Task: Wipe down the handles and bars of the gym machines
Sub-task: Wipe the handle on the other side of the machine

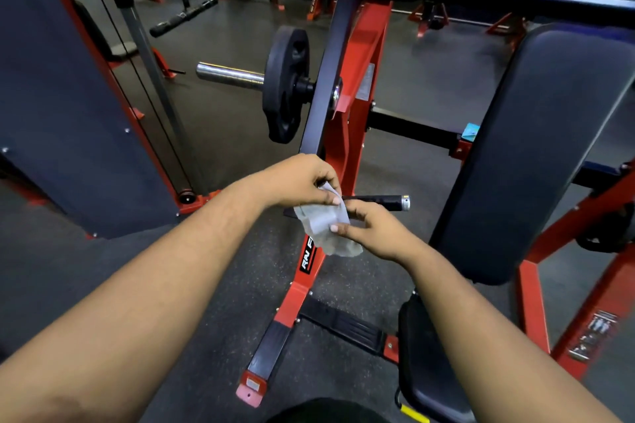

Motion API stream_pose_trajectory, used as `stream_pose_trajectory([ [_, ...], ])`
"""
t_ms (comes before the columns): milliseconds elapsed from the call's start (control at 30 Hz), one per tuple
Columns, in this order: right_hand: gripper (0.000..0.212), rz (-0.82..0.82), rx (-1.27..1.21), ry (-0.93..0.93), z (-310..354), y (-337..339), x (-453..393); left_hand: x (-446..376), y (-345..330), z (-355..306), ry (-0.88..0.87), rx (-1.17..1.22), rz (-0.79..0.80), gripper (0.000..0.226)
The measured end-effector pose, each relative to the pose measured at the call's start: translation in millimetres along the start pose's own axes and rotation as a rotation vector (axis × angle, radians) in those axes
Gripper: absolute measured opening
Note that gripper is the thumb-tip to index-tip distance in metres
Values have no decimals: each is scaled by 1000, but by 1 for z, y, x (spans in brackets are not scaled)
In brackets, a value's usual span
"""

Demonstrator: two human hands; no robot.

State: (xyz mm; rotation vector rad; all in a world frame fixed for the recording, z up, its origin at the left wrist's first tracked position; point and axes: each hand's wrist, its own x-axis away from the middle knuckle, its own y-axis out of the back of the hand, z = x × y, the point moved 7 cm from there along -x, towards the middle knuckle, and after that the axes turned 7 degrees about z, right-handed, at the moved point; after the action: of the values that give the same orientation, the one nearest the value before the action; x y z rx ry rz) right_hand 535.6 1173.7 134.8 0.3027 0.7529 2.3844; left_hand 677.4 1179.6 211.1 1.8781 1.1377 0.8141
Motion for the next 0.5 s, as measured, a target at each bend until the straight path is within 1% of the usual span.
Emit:
stream_pose_trajectory([
  [33, 18, -29, -49, 8, 0, -2, -1, 1, 4, 4, 5, 36, -7, 12],
  [67, 15, -65, -109, 5, -2, -2, 0, 4, 7, 9, 9, 88, -35, 13],
  [100, 17, -102, -192, -4, -4, -2, 1, 7, 8, 16, 12, 163, -94, 16],
  [133, 19, -133, -281, -20, -5, -3, 4, 11, 6, 26, 33, 280, -189, 18],
  [200, 23, -160, -505, -72, -10, -12, 7, 26, -19, 56, 163, 650, -415, 24],
  [233, 26, -177, -627, -103, -14, -19, 8, 34, -44, 68, 257, 840, -459, 37],
  [267, 26, -196, -728, -140, -19, -27, 7, 41, -76, 74, 349, 993, -420, 58],
  [300, 25, -218, -814, -180, -23, -35, 8, 47, -113, 77, 442, 1096, -305, 79],
  [333, 22, -243, -869, -220, -26, -41, 8, 52, -144, 71, 496, 1180, -164, 90],
  [367, 19, -261, -905, -259, -27, -47, 10, 55, -166, 63, 519, 1247, -61, 89],
  [400, 16, -264, -904, -296, -28, -53, 12, 56, -178, 56, 527, 1317, -35, 82],
  [467, 17, -238, -843, -338, -29, -58, 14, 54, -177, 50, 479, 1425, -126, 60],
  [500, 17, -230, -805, -343, -30, -58, 13, 52, -170, 52, 434, 1429, -185, 47],
])
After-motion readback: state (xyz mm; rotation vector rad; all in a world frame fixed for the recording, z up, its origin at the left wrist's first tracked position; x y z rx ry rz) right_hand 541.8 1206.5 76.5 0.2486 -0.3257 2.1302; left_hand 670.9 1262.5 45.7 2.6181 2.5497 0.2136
